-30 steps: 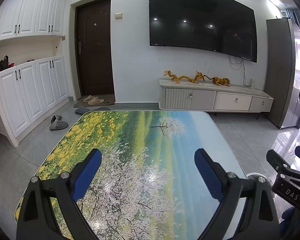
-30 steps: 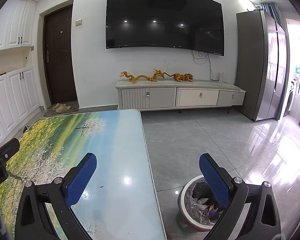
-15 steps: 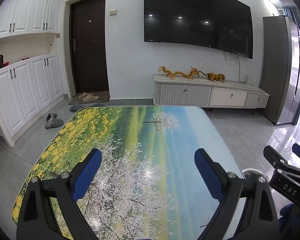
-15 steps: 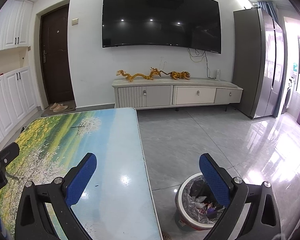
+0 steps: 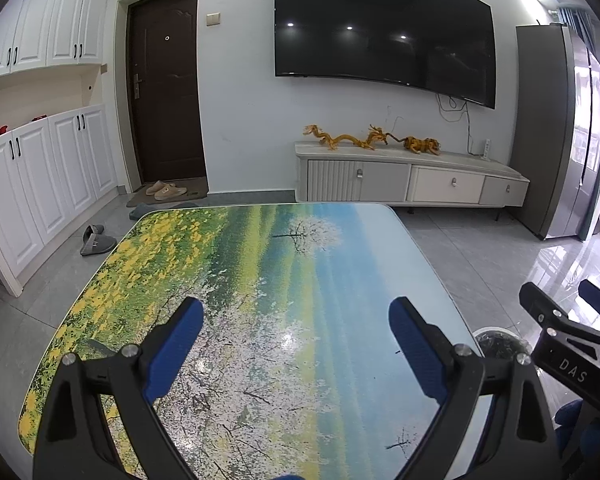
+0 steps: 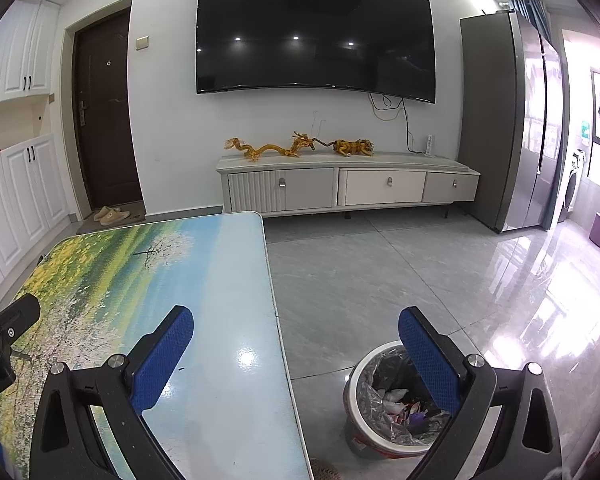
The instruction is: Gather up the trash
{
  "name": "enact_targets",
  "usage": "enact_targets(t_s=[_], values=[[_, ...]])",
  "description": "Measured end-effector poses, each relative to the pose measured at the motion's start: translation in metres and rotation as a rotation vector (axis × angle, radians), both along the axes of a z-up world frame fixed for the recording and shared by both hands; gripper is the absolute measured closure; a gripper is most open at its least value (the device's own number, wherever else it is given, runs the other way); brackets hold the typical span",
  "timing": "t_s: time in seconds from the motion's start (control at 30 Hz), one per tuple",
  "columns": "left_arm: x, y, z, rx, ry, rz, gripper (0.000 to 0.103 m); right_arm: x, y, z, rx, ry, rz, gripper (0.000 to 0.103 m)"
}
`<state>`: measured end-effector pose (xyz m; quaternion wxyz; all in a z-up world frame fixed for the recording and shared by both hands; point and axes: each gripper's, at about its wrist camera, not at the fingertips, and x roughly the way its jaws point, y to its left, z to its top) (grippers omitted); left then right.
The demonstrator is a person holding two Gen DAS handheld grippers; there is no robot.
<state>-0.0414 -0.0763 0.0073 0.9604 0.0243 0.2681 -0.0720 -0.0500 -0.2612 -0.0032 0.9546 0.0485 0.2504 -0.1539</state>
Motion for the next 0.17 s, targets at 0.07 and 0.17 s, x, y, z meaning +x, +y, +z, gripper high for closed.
enact_targets(t_s=[0.07,0.17], values=[[-0.0001,-0.0011,-0.0001,-0.001,0.003,-0.003,0.009,-0.0007,-0.0014,-0.0002,0.001,0.0,-0.003,0.0],[-0.0004,-0.0024,0.0006,-0.002,0.004,-0.006,0.009,-0.0006,-0.0036,-0.0007,0.002,0.002,-0.007,0.0]])
